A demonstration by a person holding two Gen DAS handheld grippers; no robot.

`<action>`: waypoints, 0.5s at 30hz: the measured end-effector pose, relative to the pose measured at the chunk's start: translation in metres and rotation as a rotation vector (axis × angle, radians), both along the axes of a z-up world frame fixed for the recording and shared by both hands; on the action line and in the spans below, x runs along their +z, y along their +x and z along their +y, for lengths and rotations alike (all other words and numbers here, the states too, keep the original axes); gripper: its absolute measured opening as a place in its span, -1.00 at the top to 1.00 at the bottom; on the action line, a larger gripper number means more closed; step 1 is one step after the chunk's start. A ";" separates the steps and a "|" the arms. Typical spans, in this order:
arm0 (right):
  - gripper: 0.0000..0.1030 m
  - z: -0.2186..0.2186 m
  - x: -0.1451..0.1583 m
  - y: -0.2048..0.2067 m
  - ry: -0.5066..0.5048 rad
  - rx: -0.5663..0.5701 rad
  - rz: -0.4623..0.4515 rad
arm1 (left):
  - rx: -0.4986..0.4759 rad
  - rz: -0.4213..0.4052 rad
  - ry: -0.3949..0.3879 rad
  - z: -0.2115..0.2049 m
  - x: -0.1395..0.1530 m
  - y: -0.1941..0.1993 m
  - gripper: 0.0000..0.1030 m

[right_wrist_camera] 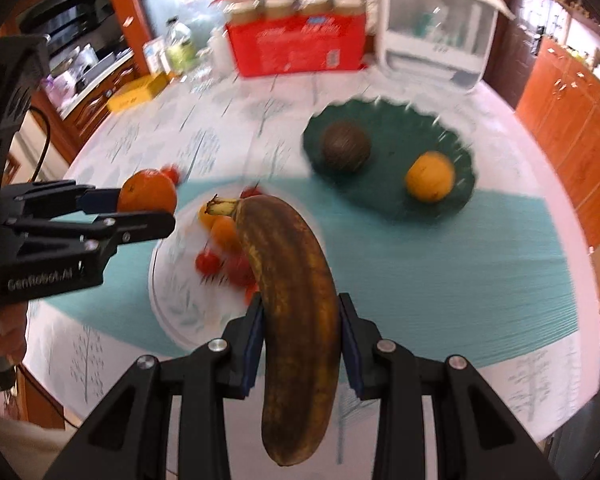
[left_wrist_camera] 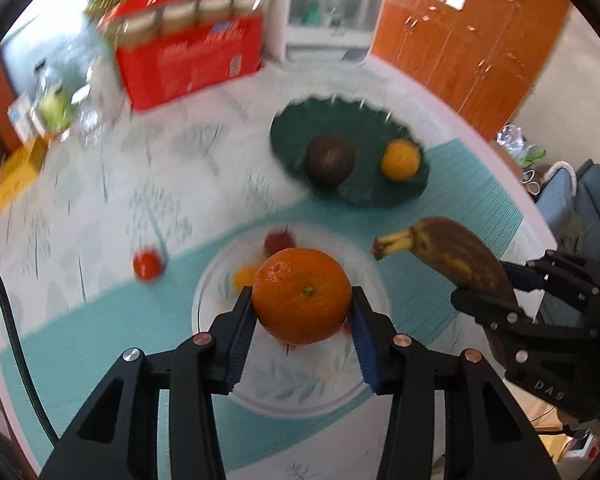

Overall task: Organize fruits
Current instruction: 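Place banana and orange on the green plate and open both tools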

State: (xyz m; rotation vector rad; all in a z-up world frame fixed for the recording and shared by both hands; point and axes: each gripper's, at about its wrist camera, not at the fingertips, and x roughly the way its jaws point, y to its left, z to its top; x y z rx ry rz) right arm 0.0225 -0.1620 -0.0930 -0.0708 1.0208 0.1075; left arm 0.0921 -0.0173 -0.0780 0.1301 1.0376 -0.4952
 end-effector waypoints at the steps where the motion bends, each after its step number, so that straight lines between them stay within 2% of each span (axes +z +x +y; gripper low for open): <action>1: 0.33 -0.004 0.012 0.005 -0.002 -0.010 -0.013 | -0.009 -0.018 -0.001 -0.003 0.010 0.006 0.14; 8: 0.33 -0.035 0.064 0.051 -0.053 -0.062 -0.057 | -0.034 -0.064 0.014 -0.025 0.053 0.049 0.14; 15: 0.33 -0.078 0.081 0.114 -0.083 -0.090 -0.065 | 0.005 -0.105 0.065 -0.047 0.074 0.103 0.14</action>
